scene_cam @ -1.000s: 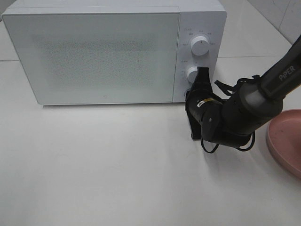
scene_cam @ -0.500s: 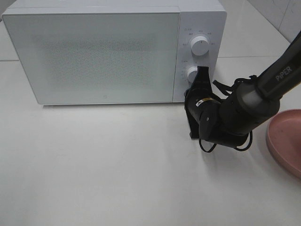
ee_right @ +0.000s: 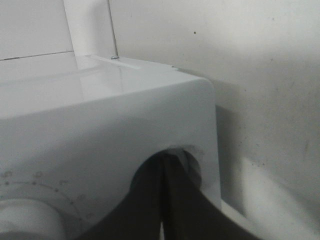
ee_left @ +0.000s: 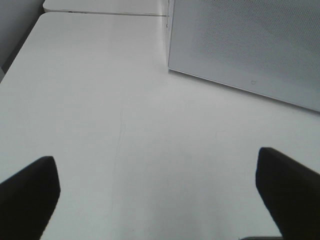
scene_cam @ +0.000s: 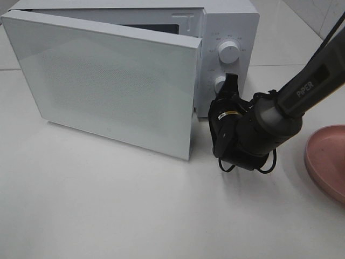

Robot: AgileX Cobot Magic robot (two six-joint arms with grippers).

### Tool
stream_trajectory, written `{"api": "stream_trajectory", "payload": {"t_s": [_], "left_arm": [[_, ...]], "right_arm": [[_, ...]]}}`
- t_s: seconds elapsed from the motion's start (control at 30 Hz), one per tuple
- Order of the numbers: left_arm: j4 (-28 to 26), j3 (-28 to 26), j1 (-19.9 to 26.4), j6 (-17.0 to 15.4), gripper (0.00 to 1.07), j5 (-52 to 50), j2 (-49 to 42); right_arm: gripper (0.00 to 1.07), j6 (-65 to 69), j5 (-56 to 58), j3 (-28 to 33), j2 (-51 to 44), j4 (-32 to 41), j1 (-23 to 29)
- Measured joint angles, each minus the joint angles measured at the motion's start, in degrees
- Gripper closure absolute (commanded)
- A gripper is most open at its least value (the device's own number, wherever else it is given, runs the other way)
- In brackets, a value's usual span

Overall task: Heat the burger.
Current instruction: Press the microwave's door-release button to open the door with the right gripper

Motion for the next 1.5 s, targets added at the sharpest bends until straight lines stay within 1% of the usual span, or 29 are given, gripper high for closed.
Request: {"api": "stream_trajectory", "payload": {"t_s": [0.5,0.8,1.03,1.23,1.5], "left_arm": [[0.0,0.0,0.0,0.0,0.07,0.0,0.0],[0.0,0.0,0.0,0.0,0.07,0.0,0.0],[0.0,0.0,0.0,0.0,0.07,0.0,0.0],[0.0,0.0,0.0,0.0,0.07,0.0,0.0],[-0.1,0.0,0.0,0.0,0.07,0.0,0.0]], "right_arm": [[1.07,-0.3,-0.1,-0.2,0.1,0.2,0.1],[1.07,-1.4,1.8,-0.1,-0.5,-0.3,0.0],[1.07,-1.7,4.5,2.4,-2.8,-5.7,-1.5],[1.07,-3.7,4.8,4.6,-4.7,-6.8,-1.7],[1.07,-7.6,9.9,7.4,-8.7,-8.2,-1.7]]}}
